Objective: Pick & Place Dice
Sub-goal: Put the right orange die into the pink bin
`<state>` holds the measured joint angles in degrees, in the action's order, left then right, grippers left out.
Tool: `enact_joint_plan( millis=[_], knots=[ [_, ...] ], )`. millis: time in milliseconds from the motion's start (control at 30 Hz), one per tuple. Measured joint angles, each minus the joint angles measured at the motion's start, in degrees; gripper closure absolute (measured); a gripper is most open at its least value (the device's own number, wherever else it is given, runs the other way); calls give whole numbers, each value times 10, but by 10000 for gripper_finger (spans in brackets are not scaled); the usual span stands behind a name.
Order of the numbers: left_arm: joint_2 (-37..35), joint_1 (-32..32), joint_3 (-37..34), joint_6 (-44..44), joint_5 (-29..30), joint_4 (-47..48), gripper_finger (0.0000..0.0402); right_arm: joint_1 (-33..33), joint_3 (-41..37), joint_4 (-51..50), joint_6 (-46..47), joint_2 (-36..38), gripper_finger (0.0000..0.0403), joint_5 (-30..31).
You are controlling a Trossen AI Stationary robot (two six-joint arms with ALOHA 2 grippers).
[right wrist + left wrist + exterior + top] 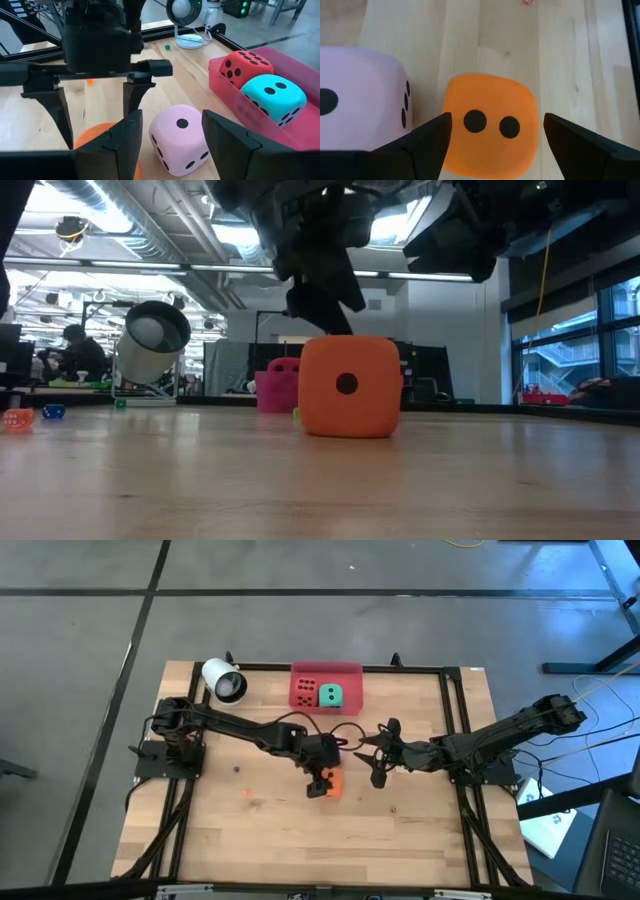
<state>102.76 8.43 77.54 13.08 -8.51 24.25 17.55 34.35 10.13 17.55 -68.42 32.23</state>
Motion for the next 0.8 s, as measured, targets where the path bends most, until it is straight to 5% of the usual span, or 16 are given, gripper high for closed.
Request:
enact_joint_plan(
  millis=[367, 600, 800],
  knots=[
    [0, 7, 13, -91, -2, 16, 77, 0, 0, -9, 1, 0, 197, -1],
    [0, 9, 13, -77, -2, 13, 11, 0, 0, -12, 2, 0, 197, -1],
    [0, 9, 13, -49, -18, 13, 3, 0, 0, -12, 2, 0, 197, -3]
  ],
)
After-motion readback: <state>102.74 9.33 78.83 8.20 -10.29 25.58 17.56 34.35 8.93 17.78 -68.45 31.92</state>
